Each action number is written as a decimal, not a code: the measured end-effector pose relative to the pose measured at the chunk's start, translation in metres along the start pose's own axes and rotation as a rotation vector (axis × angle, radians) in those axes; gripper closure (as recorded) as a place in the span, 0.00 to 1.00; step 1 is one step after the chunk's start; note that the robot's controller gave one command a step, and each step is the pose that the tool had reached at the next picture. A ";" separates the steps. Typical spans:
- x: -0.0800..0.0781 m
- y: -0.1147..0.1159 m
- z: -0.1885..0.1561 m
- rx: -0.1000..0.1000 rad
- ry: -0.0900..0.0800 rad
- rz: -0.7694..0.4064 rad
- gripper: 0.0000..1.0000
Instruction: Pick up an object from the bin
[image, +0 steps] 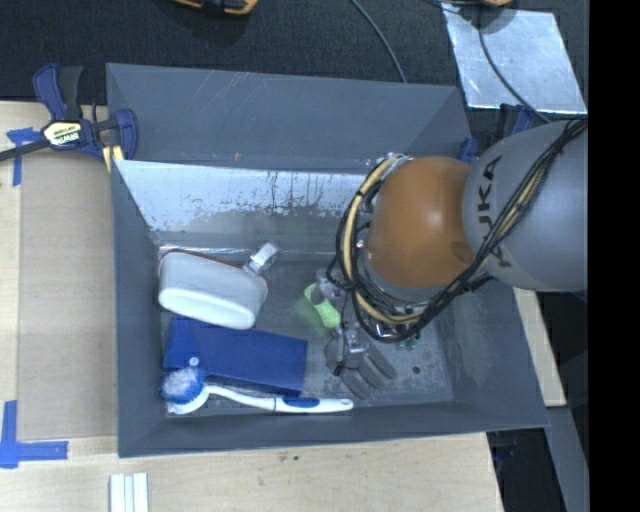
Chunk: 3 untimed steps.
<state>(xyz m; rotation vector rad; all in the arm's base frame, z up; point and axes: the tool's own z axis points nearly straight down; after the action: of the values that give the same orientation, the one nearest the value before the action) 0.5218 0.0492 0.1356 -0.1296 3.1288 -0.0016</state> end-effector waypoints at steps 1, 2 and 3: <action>-0.020 0.045 0.017 -0.003 -0.004 -0.150 0.00; 0.007 0.005 0.038 0.002 -0.004 -0.047 0.00; 0.005 -0.001 0.039 0.003 -0.002 -0.039 0.00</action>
Offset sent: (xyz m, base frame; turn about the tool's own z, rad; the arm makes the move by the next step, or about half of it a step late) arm -0.0127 -0.0054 -0.0430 -0.0217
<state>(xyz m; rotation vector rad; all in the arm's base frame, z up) 0.5170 0.0475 0.0965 -0.1904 3.1234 -0.0069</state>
